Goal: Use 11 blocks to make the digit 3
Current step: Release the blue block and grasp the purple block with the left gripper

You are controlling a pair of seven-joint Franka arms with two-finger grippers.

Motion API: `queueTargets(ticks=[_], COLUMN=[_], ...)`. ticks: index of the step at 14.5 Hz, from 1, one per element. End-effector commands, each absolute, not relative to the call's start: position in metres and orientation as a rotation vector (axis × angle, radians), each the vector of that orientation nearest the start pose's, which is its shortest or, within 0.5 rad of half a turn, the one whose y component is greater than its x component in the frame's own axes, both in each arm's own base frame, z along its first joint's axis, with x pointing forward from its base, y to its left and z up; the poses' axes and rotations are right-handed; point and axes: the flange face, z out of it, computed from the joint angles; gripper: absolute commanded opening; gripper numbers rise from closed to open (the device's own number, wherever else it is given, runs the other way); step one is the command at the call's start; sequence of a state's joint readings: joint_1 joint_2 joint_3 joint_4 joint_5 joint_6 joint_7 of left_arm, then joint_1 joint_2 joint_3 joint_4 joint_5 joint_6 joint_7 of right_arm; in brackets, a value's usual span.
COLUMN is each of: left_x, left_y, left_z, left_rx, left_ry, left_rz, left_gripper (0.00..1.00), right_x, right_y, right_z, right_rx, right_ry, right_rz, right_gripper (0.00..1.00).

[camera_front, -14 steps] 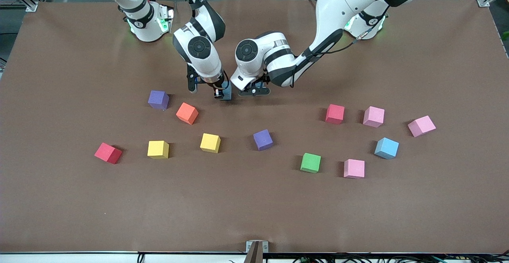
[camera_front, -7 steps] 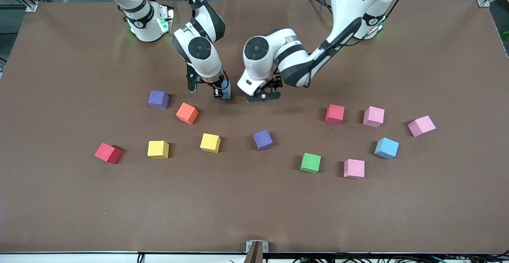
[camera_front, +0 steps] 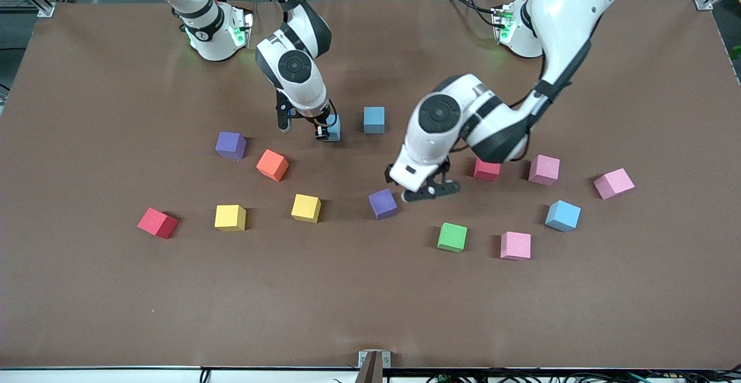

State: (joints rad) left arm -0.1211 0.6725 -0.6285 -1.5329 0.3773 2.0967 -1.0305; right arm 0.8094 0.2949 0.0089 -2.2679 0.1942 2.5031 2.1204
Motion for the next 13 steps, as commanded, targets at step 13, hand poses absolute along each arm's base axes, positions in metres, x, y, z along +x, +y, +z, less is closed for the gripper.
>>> queueTargets(ticks=[13], left_x=[0.613], left_y=[-0.467], left_z=[0.237], left_rx=[-3.175], left_ry=[-0.718], left_rz=[-0.074], left_gripper=[1.0], right_x=[0.341], right_y=[0.435], right_z=[0.217], right_rx=[-2.324], right_ry=[2.124], right_rz=[0.246], right_gripper=[0.01])
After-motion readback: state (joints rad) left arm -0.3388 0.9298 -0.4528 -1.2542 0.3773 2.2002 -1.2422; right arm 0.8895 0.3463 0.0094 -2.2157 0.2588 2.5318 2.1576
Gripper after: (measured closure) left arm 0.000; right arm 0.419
